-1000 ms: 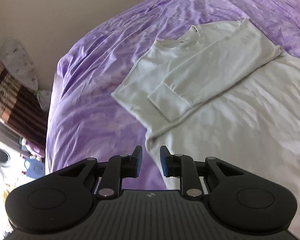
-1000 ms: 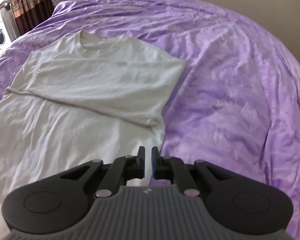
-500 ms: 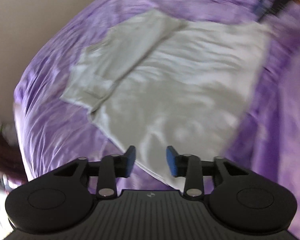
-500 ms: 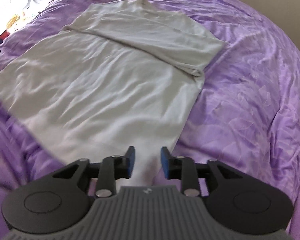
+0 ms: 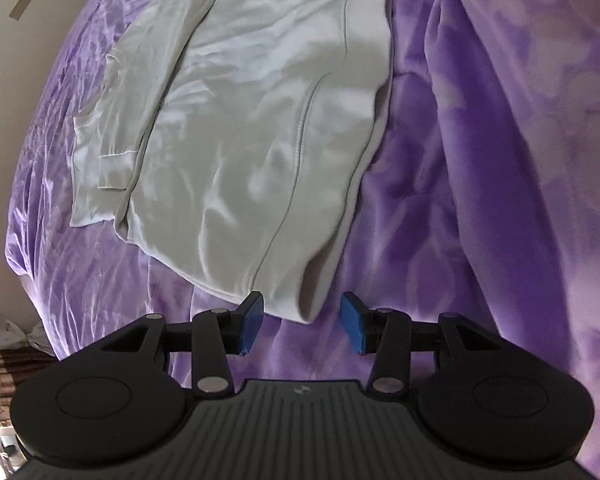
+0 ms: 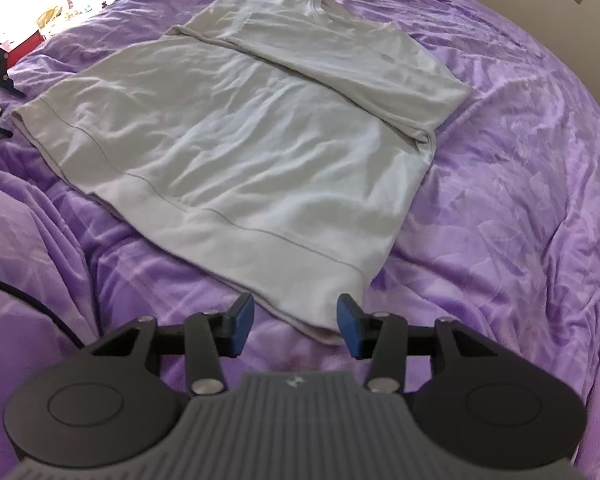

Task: Fold small clothes
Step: 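Move both open grippers to the sweatshirt hem edge, then grasp the sweatshirt hem corners with the left and right grippers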

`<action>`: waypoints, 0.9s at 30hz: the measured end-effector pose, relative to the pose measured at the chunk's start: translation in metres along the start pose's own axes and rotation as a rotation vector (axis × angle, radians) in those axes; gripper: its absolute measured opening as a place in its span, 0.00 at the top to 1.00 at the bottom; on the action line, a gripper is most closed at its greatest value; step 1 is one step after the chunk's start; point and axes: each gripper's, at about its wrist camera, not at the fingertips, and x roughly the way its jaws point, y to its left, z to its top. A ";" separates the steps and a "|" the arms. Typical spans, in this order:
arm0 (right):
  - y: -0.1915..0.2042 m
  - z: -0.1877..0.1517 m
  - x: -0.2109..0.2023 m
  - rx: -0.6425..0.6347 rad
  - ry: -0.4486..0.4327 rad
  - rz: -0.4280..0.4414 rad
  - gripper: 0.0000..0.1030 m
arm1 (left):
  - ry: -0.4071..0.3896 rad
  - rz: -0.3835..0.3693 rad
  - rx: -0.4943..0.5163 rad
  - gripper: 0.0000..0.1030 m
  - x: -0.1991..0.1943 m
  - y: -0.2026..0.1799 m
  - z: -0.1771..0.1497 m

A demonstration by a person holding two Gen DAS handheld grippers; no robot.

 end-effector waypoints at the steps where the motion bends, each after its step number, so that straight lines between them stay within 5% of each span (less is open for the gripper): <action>1: 0.001 -0.001 0.000 -0.006 0.001 -0.003 0.58 | -0.005 0.009 0.000 0.49 0.000 -0.001 -0.001; 5: 0.002 -0.005 0.000 -0.012 0.000 0.000 0.56 | -0.019 0.050 0.013 0.57 0.004 -0.007 0.001; 10: 0.007 -0.007 -0.002 -0.044 -0.008 0.002 0.56 | -0.026 0.084 0.002 0.91 0.006 -0.011 0.007; 19: 0.026 -0.006 0.005 -0.196 -0.004 -0.076 0.51 | -0.069 0.090 -0.211 0.93 -0.007 0.022 0.015; 27: 0.046 -0.002 0.028 -0.383 -0.025 -0.185 0.75 | -0.091 0.129 -0.394 0.93 -0.022 0.046 0.020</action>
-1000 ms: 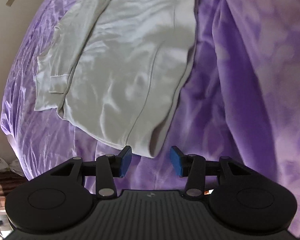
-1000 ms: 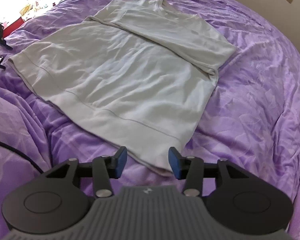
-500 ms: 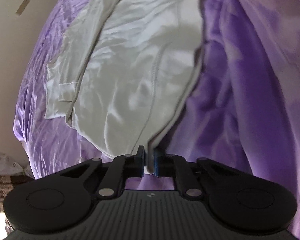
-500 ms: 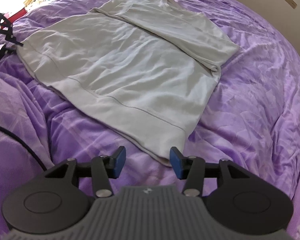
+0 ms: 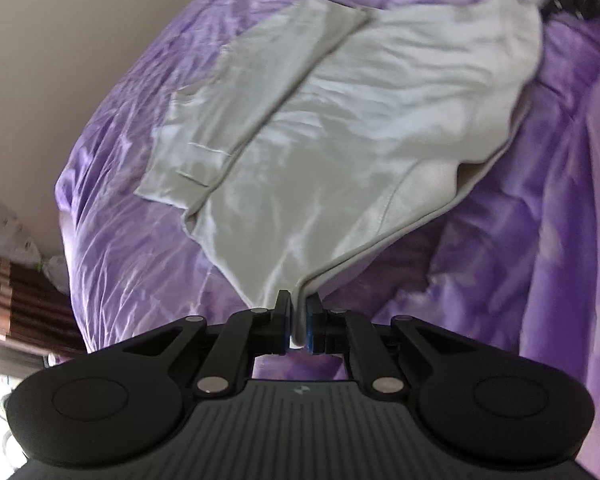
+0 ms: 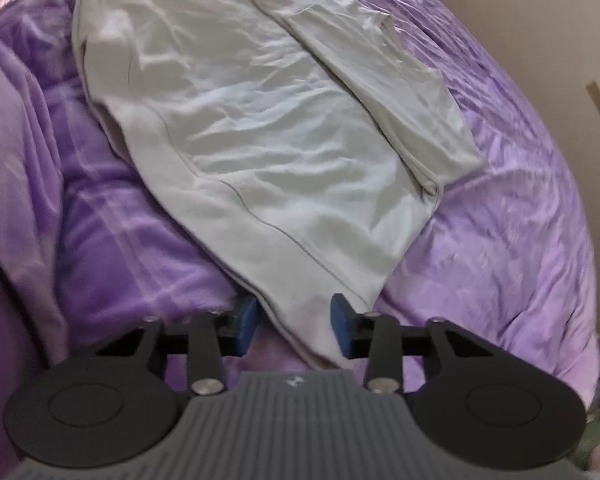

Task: Fold small clothes
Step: 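Grasp the sweatshirt hem corners with the left and right grippers, then lift the hem with both grippers and fold it over toward the collar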

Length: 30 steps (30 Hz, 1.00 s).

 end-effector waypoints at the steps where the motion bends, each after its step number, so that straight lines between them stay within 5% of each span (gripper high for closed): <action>1: 0.000 0.000 0.002 -0.004 -0.001 -0.004 0.78 | 0.000 0.003 -0.022 0.93 -0.001 0.003 0.001; 6: -0.008 -0.003 -0.005 0.031 -0.041 -0.022 1.00 | -0.003 0.015 -0.077 0.93 -0.006 0.017 0.005; 22: -0.071 0.038 -0.054 0.204 -0.274 -0.258 1.00 | -0.128 0.216 -0.218 0.94 -0.032 0.079 0.053; 26: -0.089 0.054 -0.045 0.260 -0.289 -0.290 1.00 | -0.130 0.311 -0.236 0.94 -0.006 0.086 0.073; 30: -0.105 0.072 -0.017 0.273 -0.287 -0.321 1.00 | -0.130 0.324 -0.280 0.94 0.026 0.101 0.090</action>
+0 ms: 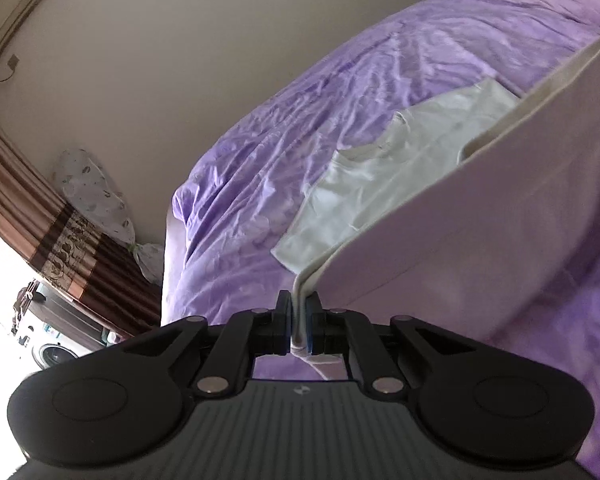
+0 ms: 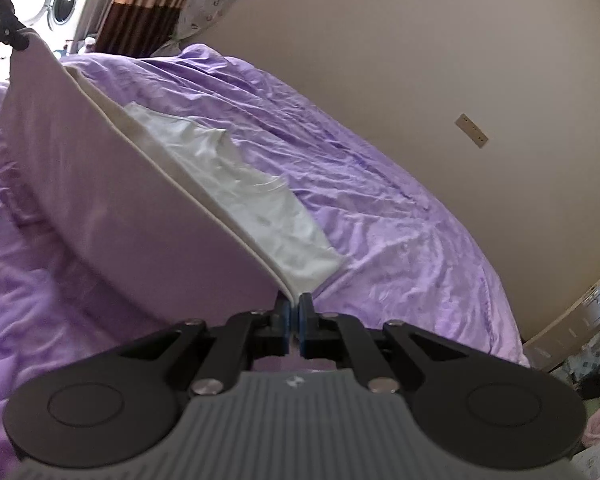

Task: Fold small clothes
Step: 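Lift the hem with both grippers and fold it over toward the collar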

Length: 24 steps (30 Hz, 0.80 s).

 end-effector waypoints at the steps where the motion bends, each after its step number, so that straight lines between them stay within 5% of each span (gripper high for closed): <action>1: -0.001 0.003 0.010 0.011 -0.002 -0.010 1.00 | -0.006 0.013 -0.006 0.94 0.009 0.000 0.003; 14: -0.042 0.080 0.140 0.059 -0.070 -0.079 1.00 | -0.016 0.124 -0.105 0.94 0.116 0.040 0.074; 24: -0.065 0.117 0.304 0.073 0.018 -0.076 1.00 | 0.025 0.121 -0.091 0.94 0.240 0.027 0.104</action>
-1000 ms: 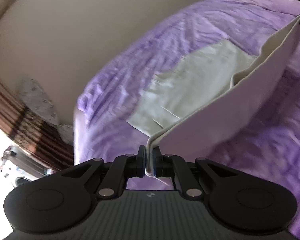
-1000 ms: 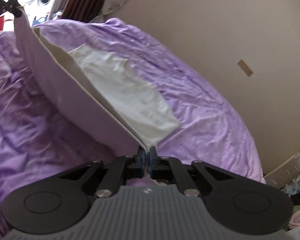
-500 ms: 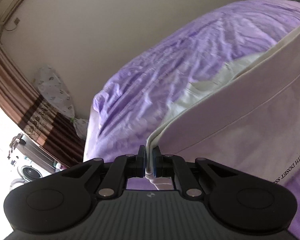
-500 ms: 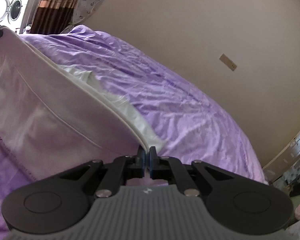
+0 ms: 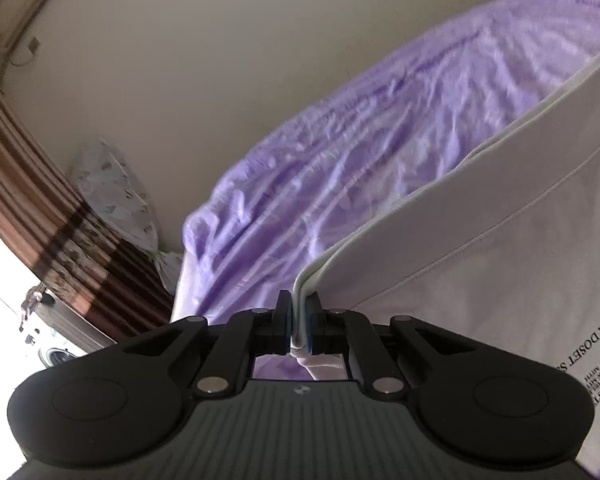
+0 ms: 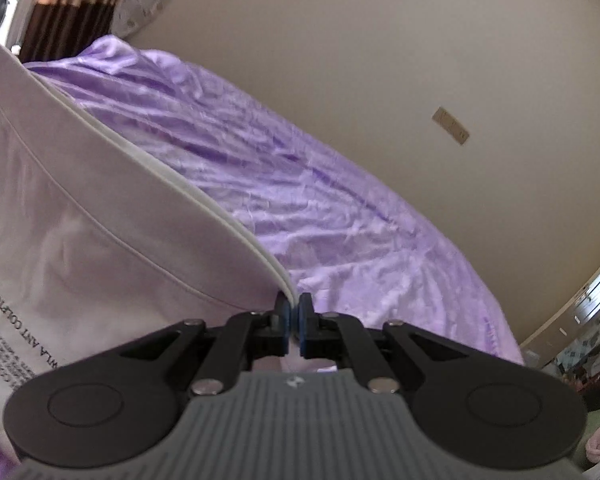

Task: Fold small clothes
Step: 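Lift the hem with both grippers and fold it over toward the collar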

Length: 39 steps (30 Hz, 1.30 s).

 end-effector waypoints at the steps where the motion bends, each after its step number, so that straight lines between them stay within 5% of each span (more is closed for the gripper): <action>1: 0.003 -0.001 0.017 0.010 0.015 0.013 1.00 | 0.018 -0.011 -0.003 0.94 0.013 -0.003 -0.001; 9: 0.038 -0.016 0.125 -0.007 0.111 0.030 1.00 | 0.093 -0.005 0.055 0.94 0.095 -0.040 -0.015; 14: 0.044 -0.023 0.156 0.014 0.134 0.050 1.00 | 0.126 -0.022 0.048 0.94 0.117 -0.048 -0.021; 24: 0.044 -0.024 0.121 -0.014 -0.001 -0.025 1.00 | 0.018 0.060 0.070 0.94 0.086 -0.038 -0.015; 35: 0.050 -0.016 0.151 -0.014 0.038 -0.021 1.00 | 0.080 0.085 0.132 0.93 0.120 -0.050 -0.005; 39: 0.050 -0.019 0.164 0.012 0.062 0.006 1.00 | 0.126 0.114 0.138 0.73 0.134 -0.050 -0.009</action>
